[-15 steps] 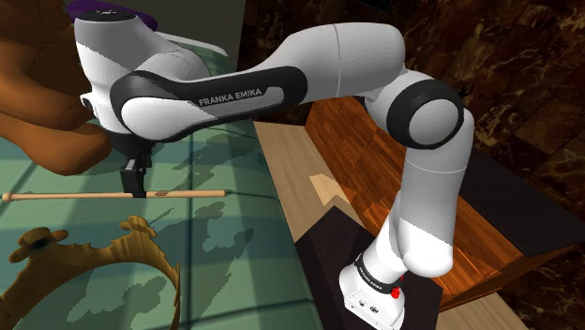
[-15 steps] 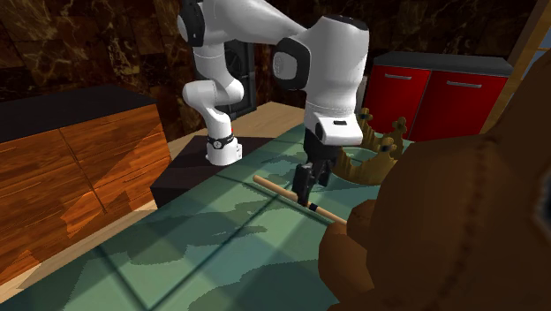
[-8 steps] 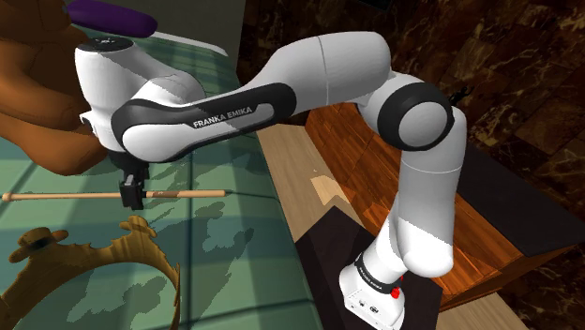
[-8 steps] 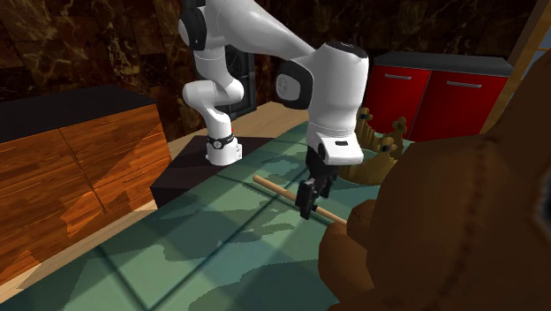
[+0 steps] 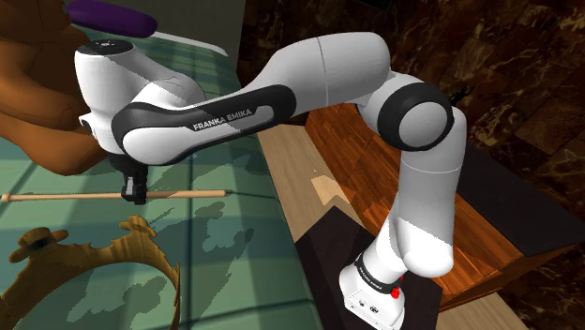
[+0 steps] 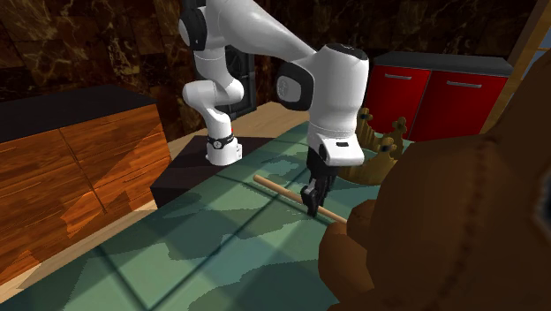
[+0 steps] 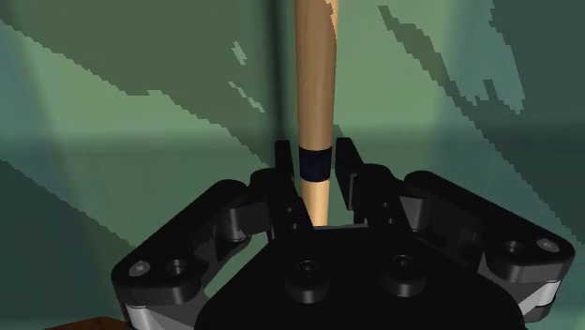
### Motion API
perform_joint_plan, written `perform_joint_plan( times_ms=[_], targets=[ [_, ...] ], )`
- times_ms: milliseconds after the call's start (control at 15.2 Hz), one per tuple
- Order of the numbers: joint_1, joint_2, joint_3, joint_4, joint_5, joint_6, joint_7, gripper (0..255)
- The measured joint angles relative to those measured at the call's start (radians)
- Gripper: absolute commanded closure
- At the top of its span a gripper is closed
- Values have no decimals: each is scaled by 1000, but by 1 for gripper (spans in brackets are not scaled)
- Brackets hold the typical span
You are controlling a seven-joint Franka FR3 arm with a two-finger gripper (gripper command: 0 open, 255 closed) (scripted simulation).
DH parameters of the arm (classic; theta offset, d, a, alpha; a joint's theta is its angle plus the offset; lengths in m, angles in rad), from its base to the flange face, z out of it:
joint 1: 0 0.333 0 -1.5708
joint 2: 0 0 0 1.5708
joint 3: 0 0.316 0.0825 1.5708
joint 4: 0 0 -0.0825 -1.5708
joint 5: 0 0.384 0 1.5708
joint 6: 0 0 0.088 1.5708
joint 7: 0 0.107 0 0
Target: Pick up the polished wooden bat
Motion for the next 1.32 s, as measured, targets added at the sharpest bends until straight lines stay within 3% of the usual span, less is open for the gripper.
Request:
perform_joint_plan(
  times_ms=[396,1320],
  targets=[
    [-1,-3,0,7,1,-13,-2,255],
    [0,-46,9,123,23,-168,-25,255]
  ],
)
